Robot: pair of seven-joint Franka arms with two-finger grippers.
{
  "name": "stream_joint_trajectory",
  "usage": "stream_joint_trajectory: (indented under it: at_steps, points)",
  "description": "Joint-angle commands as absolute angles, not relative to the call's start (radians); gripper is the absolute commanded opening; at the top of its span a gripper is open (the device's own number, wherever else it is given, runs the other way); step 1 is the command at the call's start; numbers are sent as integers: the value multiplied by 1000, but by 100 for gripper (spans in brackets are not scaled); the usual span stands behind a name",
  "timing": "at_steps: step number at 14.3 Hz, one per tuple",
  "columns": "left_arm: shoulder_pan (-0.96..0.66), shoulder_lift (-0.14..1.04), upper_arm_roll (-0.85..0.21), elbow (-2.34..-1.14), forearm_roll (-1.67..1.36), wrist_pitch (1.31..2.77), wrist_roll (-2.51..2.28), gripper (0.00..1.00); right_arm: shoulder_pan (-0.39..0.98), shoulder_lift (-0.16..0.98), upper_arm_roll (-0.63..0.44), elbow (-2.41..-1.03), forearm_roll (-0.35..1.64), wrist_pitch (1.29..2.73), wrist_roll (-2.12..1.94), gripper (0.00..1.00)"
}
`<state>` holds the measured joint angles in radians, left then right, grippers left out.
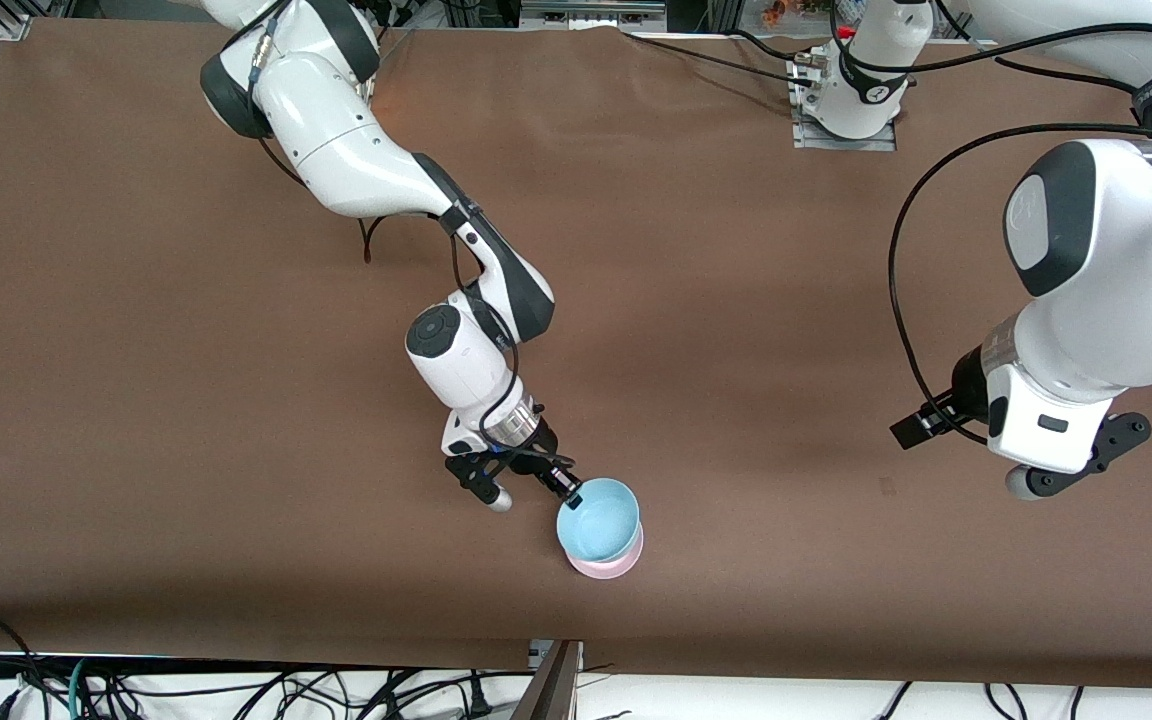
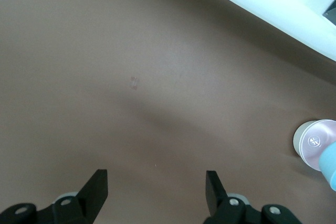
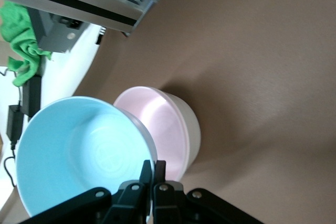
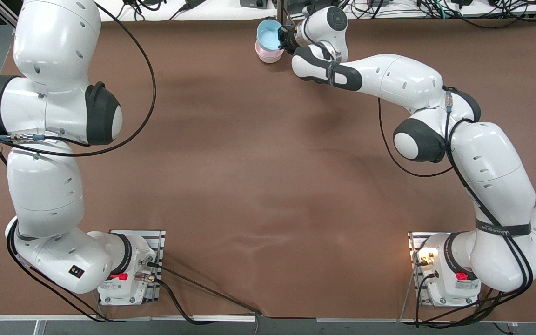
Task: Stack pink and blue bowls on white bowl
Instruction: 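Open the right gripper to release the blue bowl on the stack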
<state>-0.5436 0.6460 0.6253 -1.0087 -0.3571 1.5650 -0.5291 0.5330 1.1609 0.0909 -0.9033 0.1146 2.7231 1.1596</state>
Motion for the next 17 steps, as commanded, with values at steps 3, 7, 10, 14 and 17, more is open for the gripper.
stream_joint_trajectory:
  at_steps: [3, 7, 10, 14, 17]
  points:
    - [-554, 606, 626, -1055, -354, 1557, -503, 83, 525, 1186, 95, -854, 121, 2723, 1106, 0]
    - [-555, 606, 626, -1055, -354, 1551, -502, 83, 520, 1230, 97, -838, 121, 2749, 1089, 0]
    - [-555, 604, 626, -1060, -354, 1549, -502, 83, 522, 1236, 97, -838, 121, 2752, 1088, 2]
    - [-557, 591, 626, -1075, -353, 1549, -502, 83, 522, 1238, 91, -838, 121, 2763, 1085, 11]
    - [-558, 592, 626, -1077, -353, 1549, -502, 83, 520, 1235, 100, -838, 121, 2761, 1081, 35]
